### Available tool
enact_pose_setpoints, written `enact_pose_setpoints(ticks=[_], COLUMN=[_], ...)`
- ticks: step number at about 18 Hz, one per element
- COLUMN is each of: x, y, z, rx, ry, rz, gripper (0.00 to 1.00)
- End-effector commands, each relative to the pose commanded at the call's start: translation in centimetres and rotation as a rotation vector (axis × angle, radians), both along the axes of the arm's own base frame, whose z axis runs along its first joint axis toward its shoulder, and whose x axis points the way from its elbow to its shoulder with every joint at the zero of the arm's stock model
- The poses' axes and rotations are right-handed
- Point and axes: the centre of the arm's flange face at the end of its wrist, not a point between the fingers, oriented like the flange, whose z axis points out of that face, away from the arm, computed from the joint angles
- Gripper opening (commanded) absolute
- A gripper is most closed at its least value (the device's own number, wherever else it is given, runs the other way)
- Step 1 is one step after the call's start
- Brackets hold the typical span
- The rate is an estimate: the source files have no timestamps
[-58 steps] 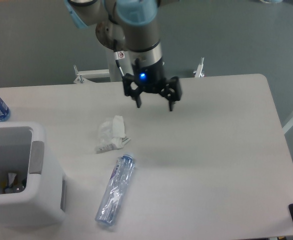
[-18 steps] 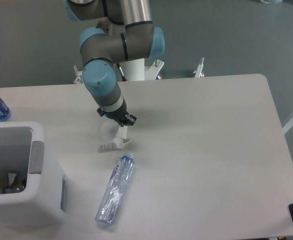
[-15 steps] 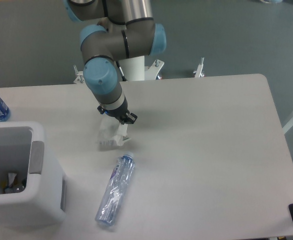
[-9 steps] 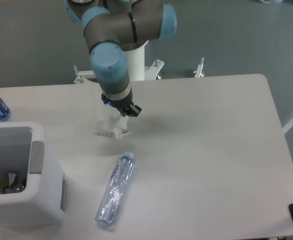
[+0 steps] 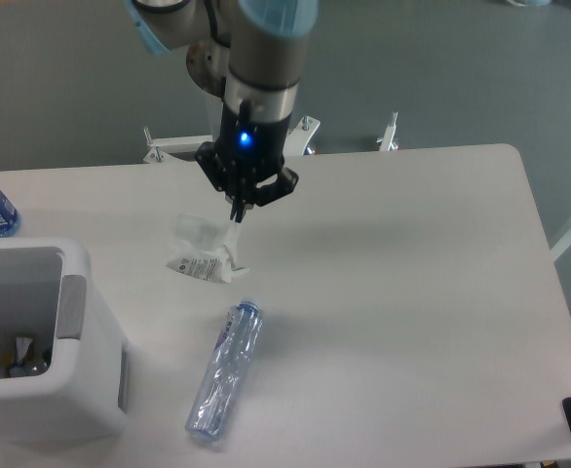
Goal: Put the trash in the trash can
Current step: 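Lift the tissue and carry it over the white trash bin, then open the gripper to drop the tissue into the bin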
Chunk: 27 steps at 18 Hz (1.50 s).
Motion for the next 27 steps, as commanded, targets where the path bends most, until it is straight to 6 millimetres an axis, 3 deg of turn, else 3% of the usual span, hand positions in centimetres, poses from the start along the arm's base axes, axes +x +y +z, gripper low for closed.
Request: enact_pose_setpoints(ticks=[3, 5, 8, 13, 16, 17, 18, 20, 23, 27], x=[0.2, 2.6, 7.9, 15.0, 16.4, 16.8, 16.8, 16.6, 16.5, 16.4], y=[1.0, 2.6, 6.4, 10.4, 11.5, 11.9, 12.3, 12.8, 12.9, 12.8], z=[1.4, 1.8, 0.9, -0.5, -1.5, -2.0, -2.5, -2.1, -1.6, -1.4], rx=[0.106, 0.139, 0.149, 0.143, 0.129, 0.123, 0.116, 0.157, 0.185, 0.185], ry=[-0.029, -0.041, -0.047, -0.057, -0.068, -0.071, -0.072, -0.044, -0.025, -0.028], rz=[0.108, 0.092, -0.022, -0.169, -0.201, -0.213, -0.218, -0.221, -0.221, -0.208], gripper=[0.0, 0.0, 0.0, 0.0, 0.04, 0.09, 0.22, 0.79, 0.98, 1.0])
